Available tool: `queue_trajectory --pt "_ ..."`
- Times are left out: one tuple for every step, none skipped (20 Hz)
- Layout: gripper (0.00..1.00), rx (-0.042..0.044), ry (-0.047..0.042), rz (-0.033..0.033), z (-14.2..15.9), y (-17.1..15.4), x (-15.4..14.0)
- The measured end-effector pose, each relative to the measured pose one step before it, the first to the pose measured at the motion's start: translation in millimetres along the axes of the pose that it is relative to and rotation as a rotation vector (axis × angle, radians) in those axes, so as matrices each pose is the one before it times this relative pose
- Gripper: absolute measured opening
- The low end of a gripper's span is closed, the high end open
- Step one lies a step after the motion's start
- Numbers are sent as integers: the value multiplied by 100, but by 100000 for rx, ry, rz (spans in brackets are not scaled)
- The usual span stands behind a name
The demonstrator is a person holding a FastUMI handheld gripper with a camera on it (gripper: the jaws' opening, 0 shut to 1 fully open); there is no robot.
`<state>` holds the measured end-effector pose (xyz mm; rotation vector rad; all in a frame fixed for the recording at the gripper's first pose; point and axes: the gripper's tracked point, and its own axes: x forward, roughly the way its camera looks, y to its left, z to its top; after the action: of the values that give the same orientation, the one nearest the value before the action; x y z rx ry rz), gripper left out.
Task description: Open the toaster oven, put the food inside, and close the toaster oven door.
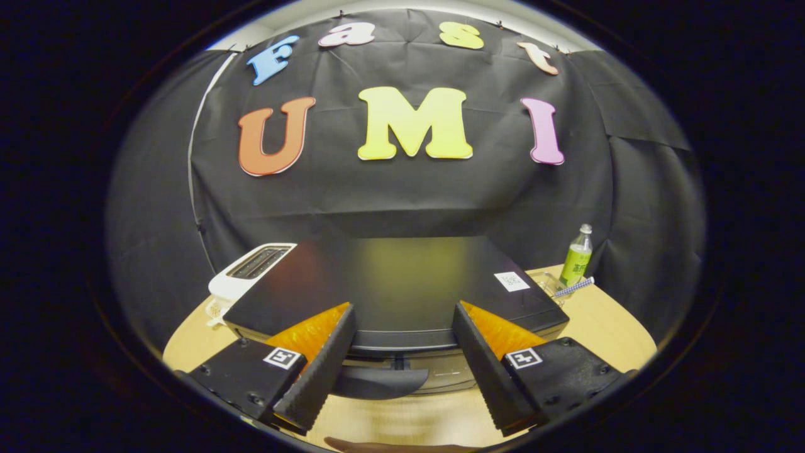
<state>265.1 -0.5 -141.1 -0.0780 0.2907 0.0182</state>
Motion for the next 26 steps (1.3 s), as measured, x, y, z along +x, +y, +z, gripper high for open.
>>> queue_trajectory --pt "100 809 841 137 -390 -103 -282" --pt "100 488 -567 271 -52 -41 -309" --pt "100 -920 362 140 -110 -36 -488" --pt "100 -977 -322 -179 -14 -61 -276" --pt "100 -407 -347 -36 -192 -125 -370" --pt "100 -77 1736 -217 -558 8 -63" --pt "100 -1292 7338 533 -1715 -42 -160" --pt "100 2499 -5614 31 688 -100 226" --pt "100 -630 1047 72 -275 25 -66" --pt "100 676 -116 1525 -704 -151 -571" --pt "100 1026 -1250 736 69 -19 -371" --pt "100 -203 745 935 -352 27 -284" --pt "100 -175 -782 169 -113 -48 -319" --pt "100 -1662 691 96 -324 54 -395" --pt "100 -1785 -340 -228 -150 -28 -530" --pt "100 -1346 345 -154 -321 26 -396" --pt "100 -382 -128 -28 -362 -20 -254" --pt "100 370 509 223 -374 53 -286" --pt "100 520 361 446 -459 -28 -261" --pt "100 290 673 742 -468 93 -323" --pt "100 -199 142 299 -428 41 -260" --pt "100 -1290 -260 -2 -213 55 -413" --pt "100 -1322 157 -464 -526 -37 -414" --pt "100 -173 531 -606 -460 -57 -315" --pt "100 -796 496 -459 -599 50 -268" --pt "100 -459 547 -278 -420 33 -333"
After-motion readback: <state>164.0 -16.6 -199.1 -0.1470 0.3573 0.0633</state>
